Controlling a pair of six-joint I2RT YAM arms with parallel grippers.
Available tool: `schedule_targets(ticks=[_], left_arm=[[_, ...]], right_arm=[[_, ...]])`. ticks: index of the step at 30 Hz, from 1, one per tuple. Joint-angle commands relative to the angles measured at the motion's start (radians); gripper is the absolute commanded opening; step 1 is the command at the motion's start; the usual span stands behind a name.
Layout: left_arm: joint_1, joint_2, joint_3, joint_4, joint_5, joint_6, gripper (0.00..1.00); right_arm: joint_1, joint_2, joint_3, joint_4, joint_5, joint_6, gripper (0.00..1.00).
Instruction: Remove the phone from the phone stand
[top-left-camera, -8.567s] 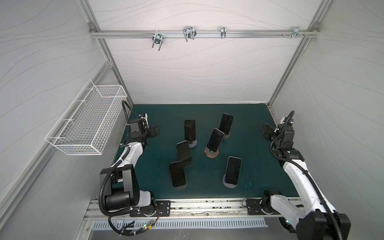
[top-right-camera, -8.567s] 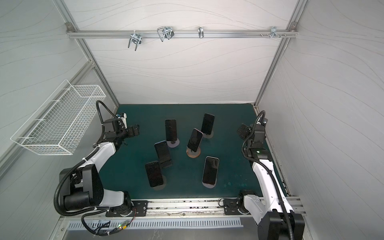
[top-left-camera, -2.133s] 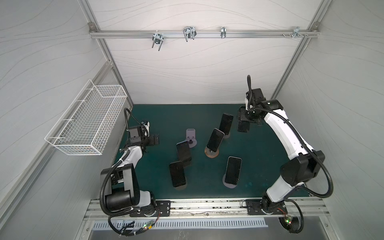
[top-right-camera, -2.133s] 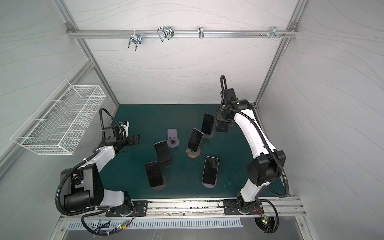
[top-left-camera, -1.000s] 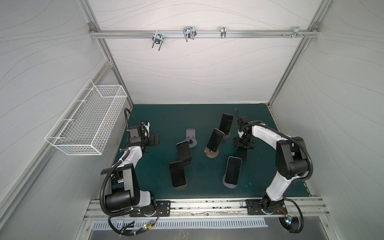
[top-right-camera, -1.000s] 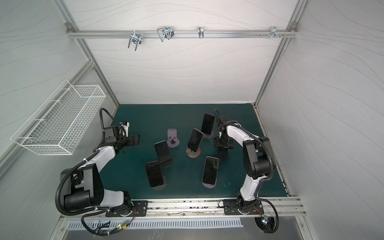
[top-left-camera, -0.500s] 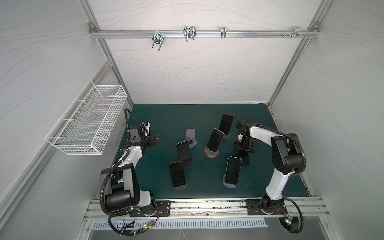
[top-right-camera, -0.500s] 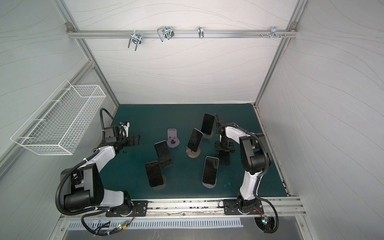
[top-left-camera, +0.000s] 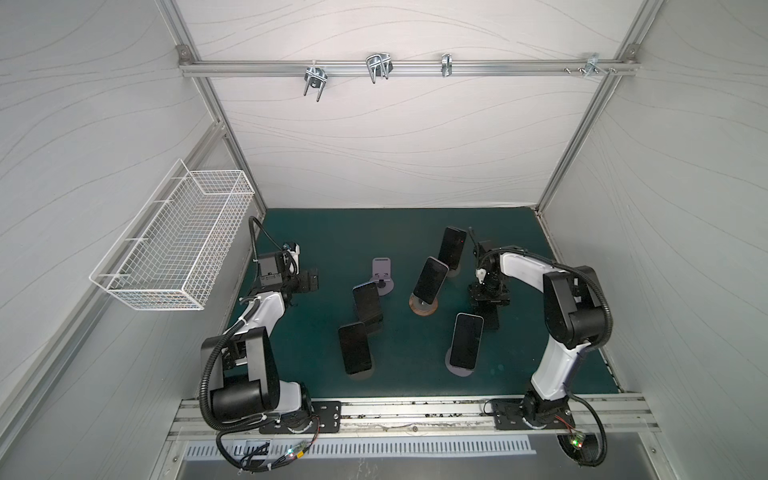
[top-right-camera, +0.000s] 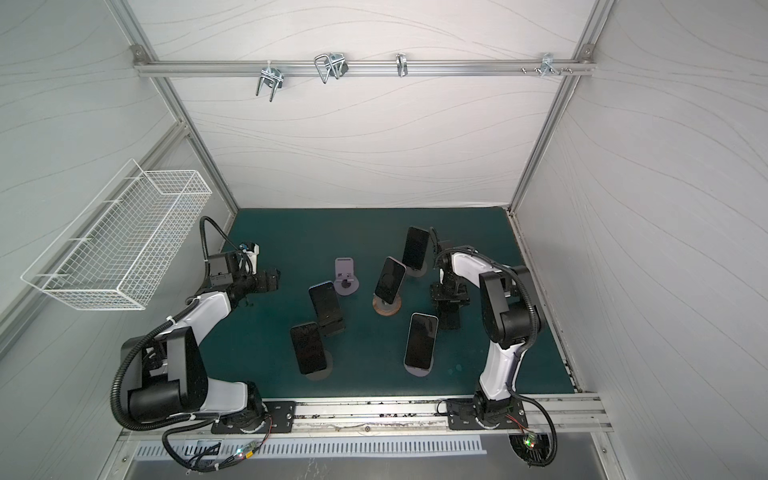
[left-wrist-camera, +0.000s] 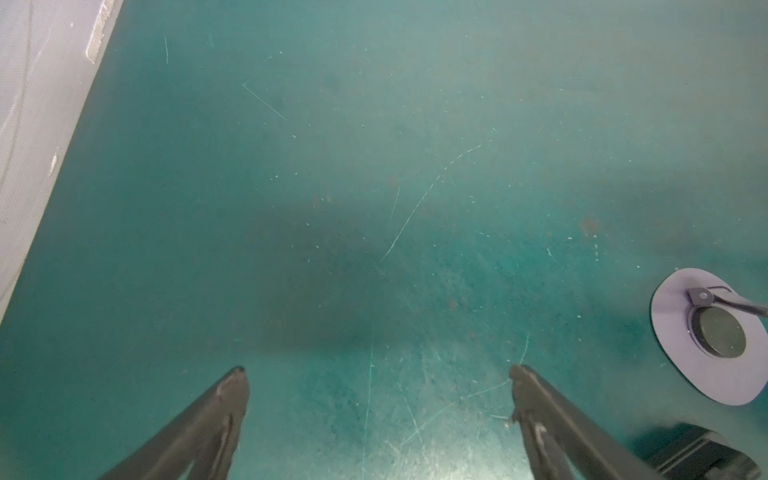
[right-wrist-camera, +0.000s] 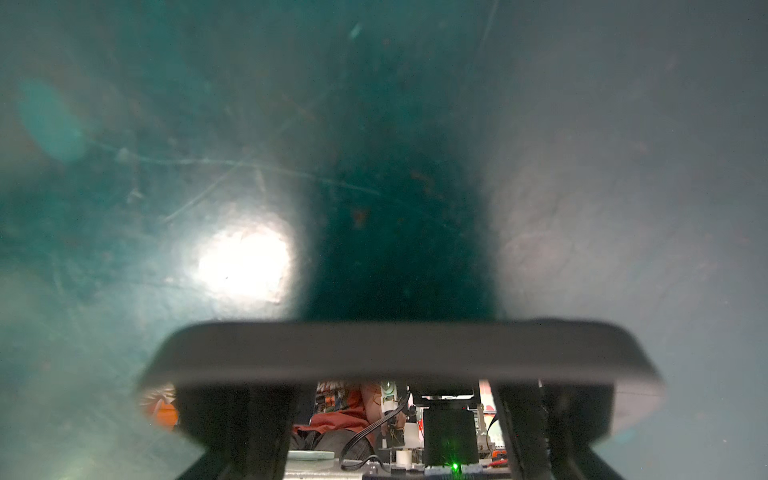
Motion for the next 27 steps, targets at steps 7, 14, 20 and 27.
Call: schedule_targets(ticks=[7,14,20,27], left_arm=[[0.002,0.005,0.043,0.01,0.012,0.018,0.99],[0.002,0.003,0.04,0.009,0.012,0.019,0.99],[0.002,0.0,0.037,0.01,0.016,0.02,0.99],[0.003,-0.004,0.034,0.013,0.019,0.021,0.99]], right_arm=[[0.0,0.042,-0.039,0.032,-0.001,-0.003,0.8],[0.0,0.005,-0.028,0.041,-0.016,0.009,0.82],[-0.001,-0.084,-0.006,0.03,-0.015,0.022,0.84],[0.001,-0.264,-0.003,0.041,0.041,0.034,0.88]])
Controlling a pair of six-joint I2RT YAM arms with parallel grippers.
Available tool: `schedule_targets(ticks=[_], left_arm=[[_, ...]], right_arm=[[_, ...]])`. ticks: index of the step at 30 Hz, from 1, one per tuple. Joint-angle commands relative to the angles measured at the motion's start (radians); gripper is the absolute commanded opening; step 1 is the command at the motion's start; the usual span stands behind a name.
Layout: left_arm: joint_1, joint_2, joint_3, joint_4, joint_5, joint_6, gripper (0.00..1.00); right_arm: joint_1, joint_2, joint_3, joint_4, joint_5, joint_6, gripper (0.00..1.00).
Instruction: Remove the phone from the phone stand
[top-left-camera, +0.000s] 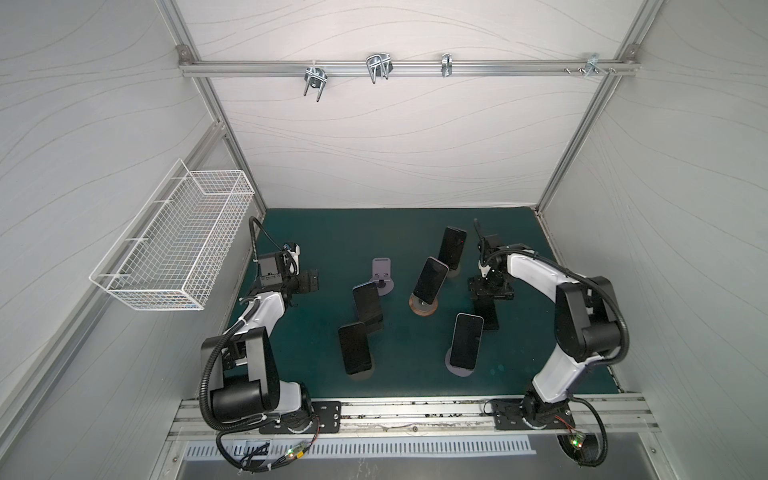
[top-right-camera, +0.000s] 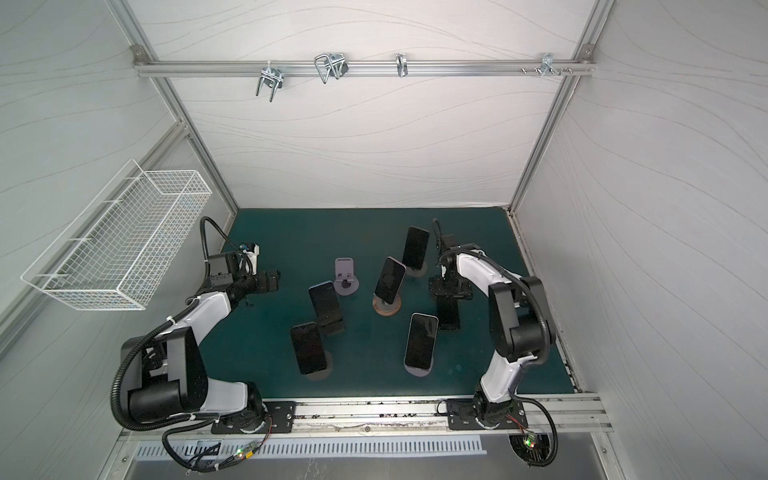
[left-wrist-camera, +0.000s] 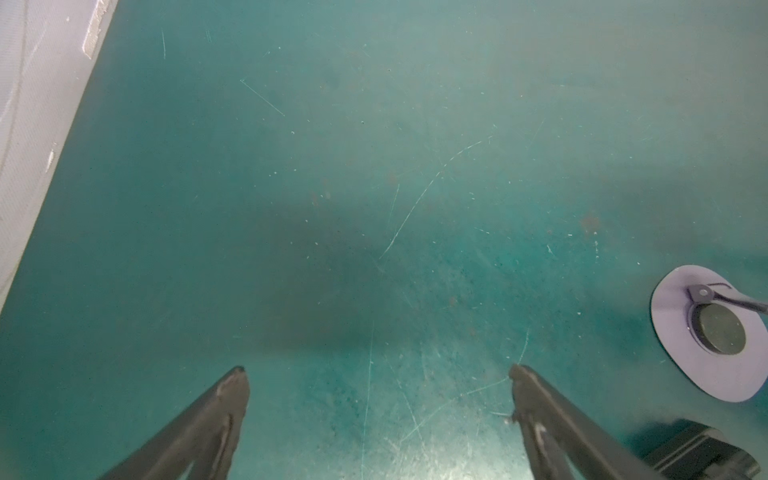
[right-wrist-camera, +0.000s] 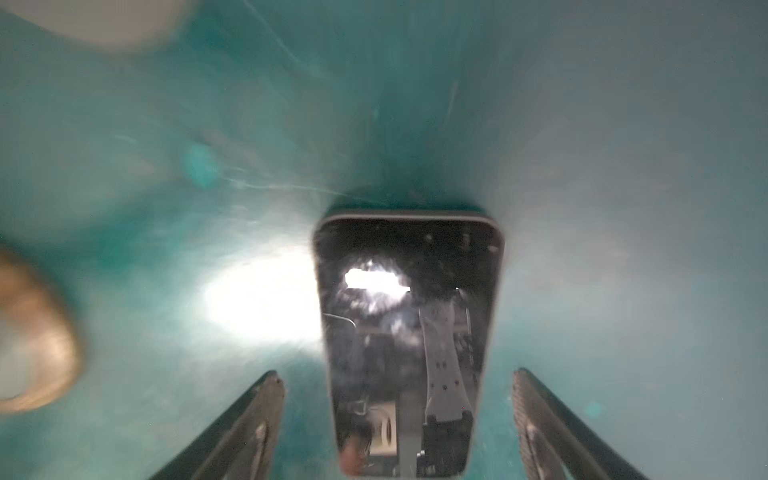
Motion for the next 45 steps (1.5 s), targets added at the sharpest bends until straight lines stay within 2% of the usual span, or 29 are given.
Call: schedule_targets(ticks=[1,6,10,12,17,26,35,40,45], left_arm=[[0.003,-0.006,0.031,0.022,0.018,0.02,0.99],[0.003,-0.003,0.033,0.019,0.018,0.022,0.99],[0.002,0.005,0.043,0.013,0.015,0.02,0.99],[0.003,0.004,0.043,0.012,0.016,0.02,0.99],[0.003,0.006,0.043,0.012,0.014,0.02,0.99],[0.002,0.014,0.051,0.005,0.016,0.02,0.99],[0.003,0.048,0.087,-0.035,0.03,0.027,0.99],[0.002,0.047,0.154,-0.157,0.098,0.079,0.98],[0.003,0.01,0.258,-0.285,0.214,0.11,0.98]], right_arm=[[0.003,-0.132,-0.01,0.028,0.035,0.009,0.89],[0.006,-0.365,-0.092,0.148,0.053,0.007,0.93],[0.008,-0.559,-0.229,0.314,0.057,0.016,0.99],[0.01,-0.646,-0.315,0.406,0.075,0.02,0.99],[0.013,-0.766,-0.51,0.603,0.105,-0.002,0.99],[0.052,-0.819,-0.773,0.916,0.209,-0.057,0.99],[0.079,-0.786,-0.761,0.934,0.232,-0.071,0.99],[0.101,-0.77,-0.754,0.935,0.259,-0.082,0.99],[0.102,-0.764,-0.75,0.933,0.262,-0.082,0.99]])
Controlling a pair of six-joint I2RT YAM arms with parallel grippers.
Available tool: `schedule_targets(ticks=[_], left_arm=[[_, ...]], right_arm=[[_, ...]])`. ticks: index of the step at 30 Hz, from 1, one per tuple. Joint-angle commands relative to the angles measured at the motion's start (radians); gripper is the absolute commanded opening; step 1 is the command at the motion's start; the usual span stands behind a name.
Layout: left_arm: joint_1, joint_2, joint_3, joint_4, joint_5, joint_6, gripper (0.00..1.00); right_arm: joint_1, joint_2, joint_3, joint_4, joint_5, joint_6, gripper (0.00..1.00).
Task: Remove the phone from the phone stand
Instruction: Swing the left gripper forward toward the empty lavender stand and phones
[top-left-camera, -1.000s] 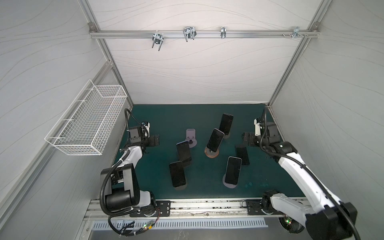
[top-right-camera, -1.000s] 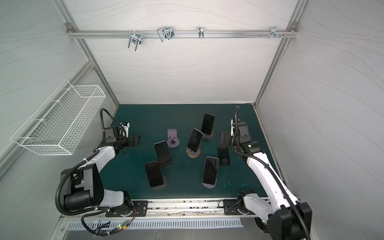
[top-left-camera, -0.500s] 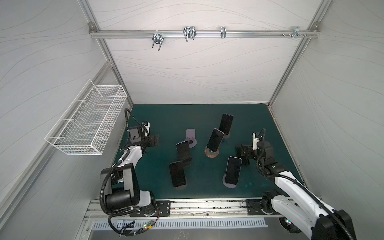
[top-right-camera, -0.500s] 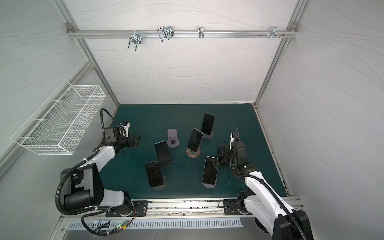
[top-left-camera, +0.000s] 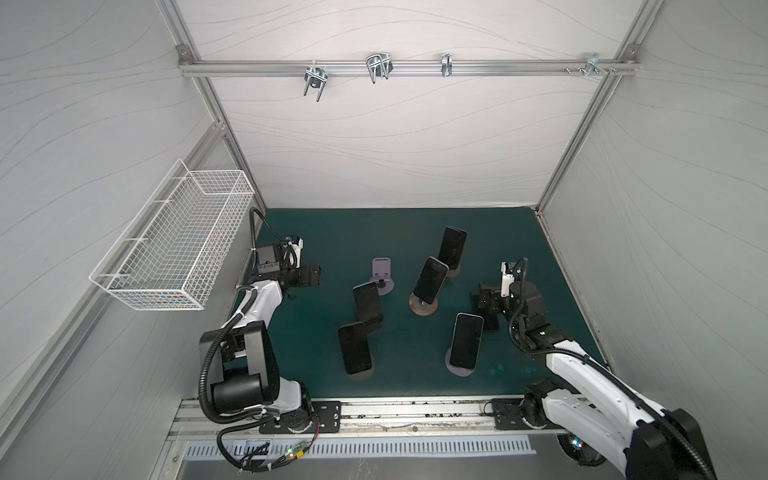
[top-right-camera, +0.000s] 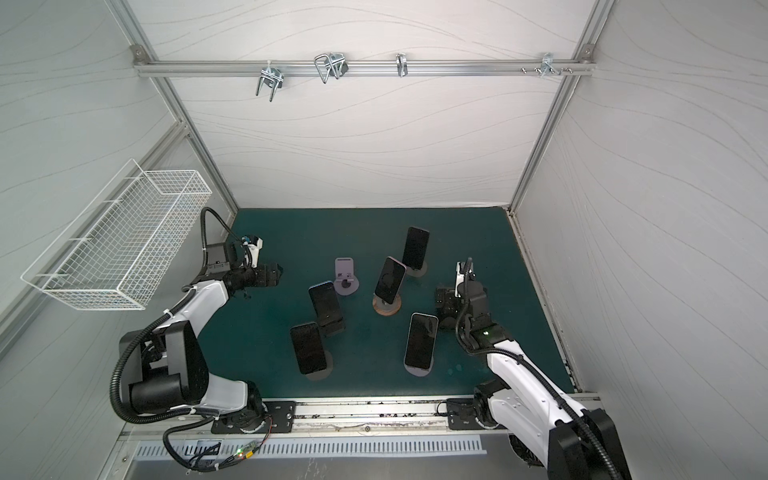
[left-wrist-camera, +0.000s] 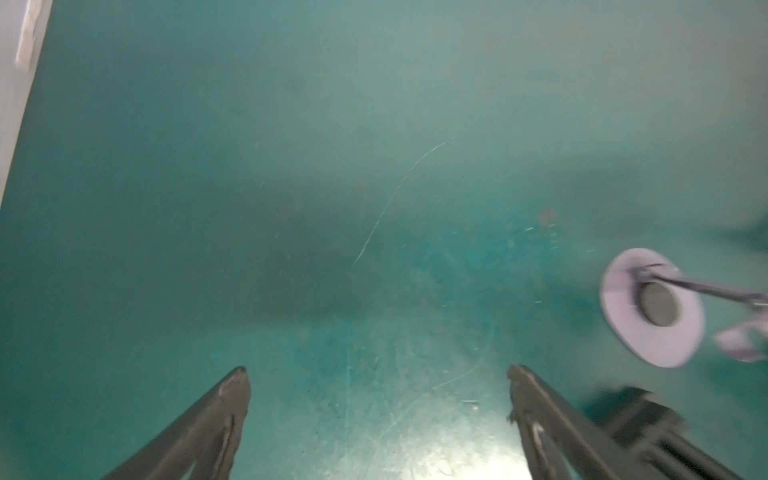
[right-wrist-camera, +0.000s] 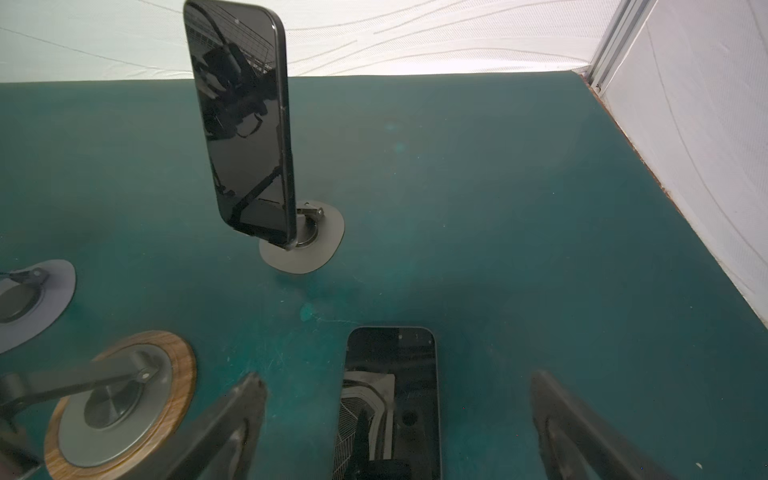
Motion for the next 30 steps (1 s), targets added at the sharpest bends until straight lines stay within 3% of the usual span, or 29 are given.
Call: schedule_targets(ticks=[1,6,11,30], left_arm=[[0.003,-0.032,0.11,-0.117,0.136,0.059,0.98],[0.002,0.002,0.294,-0.325,0.358,0.079,0.98],[-0.014,0.029,0.375,-0.387,0.49,0.058,0.95],[-0.273,0.322,0.593,-0.603,0.5,0.215,0.95]], right_arm=[[0.005,0.003,0.025,0.027,0.023,-0.017,0.99],[0.006,0.007,0.031,0.026,0.029,-0.012,0.99],[0.007,0.012,0.032,0.023,0.033,-0.013,0.99],[0.034,-0.001,0.024,0.029,0.08,-0.018,0.99]])
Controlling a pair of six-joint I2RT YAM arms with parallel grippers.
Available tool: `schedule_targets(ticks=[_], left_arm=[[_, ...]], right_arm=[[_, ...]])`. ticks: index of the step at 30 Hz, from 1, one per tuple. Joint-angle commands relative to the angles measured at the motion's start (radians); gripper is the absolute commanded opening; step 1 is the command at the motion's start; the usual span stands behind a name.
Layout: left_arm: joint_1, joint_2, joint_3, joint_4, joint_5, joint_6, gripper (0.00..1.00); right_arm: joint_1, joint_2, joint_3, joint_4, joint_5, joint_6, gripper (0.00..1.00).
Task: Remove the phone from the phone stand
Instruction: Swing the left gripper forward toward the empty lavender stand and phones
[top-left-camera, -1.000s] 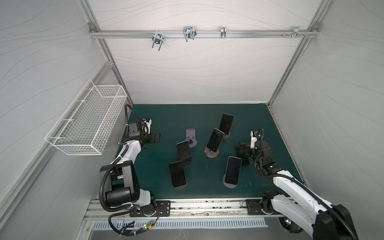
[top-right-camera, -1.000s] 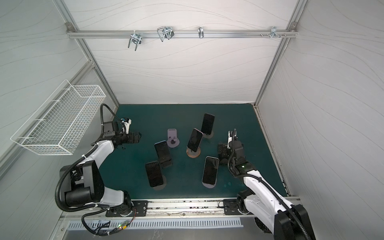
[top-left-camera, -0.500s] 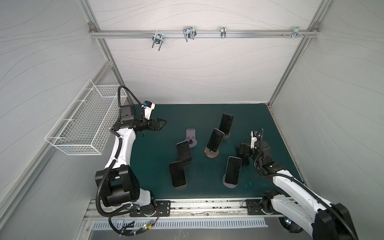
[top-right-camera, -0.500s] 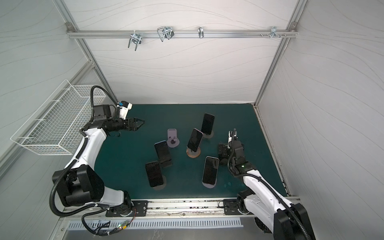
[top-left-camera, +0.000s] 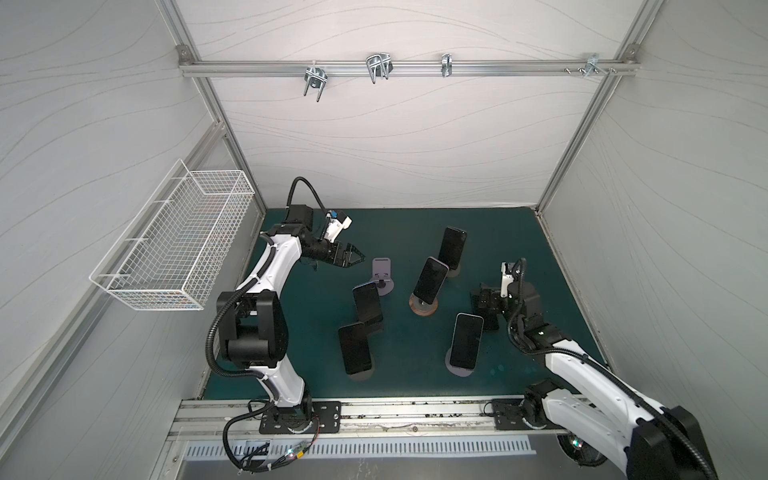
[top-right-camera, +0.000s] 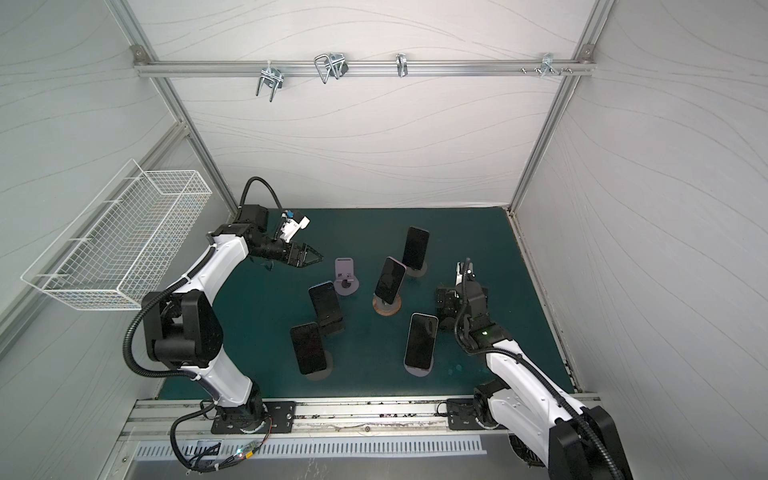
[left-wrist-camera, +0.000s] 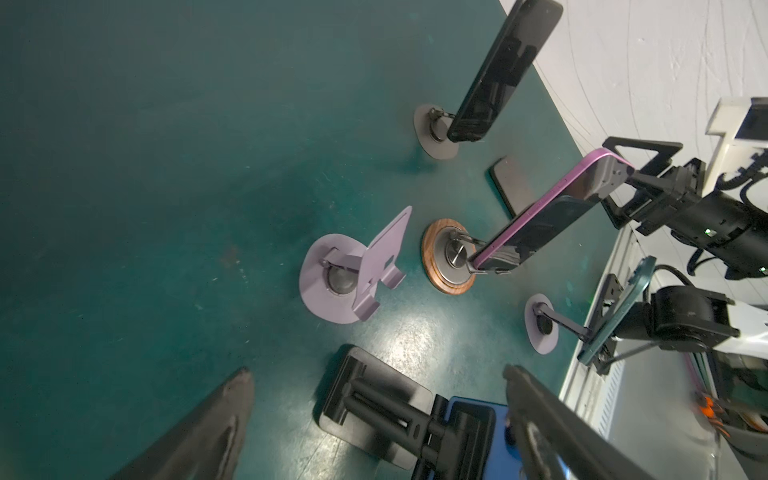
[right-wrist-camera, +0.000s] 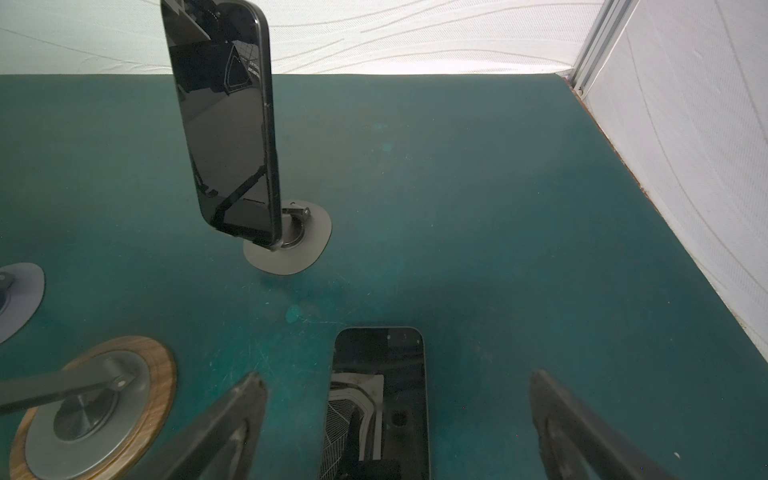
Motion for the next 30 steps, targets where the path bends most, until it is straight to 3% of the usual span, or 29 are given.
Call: schedule_targets(ticks=[1,18,22,30], left_arm=[[-0.036,0.05,0.066,-0.027,0.039,0.053,0.94],[-0.09,0.185,0.07,0.037,0.097,0.048,0.91],[-0.091,0.212,0.084,0.032,0.101,0.048,0.83],[-0.091,0.249,0.105,0.089,0.036,0.021,0.84]], right_arm=[[0.011,-0.012,0.022,0.027,0.035,-0.017,0.99],[0.039,-0.01,0.02,0.036,0.065,-0.029,0.99],[0.041,-0.01,0.02,0.036,0.065,-0.031,0.99],[0.043,-0.006,0.022,0.037,0.064,-0.033,0.99]])
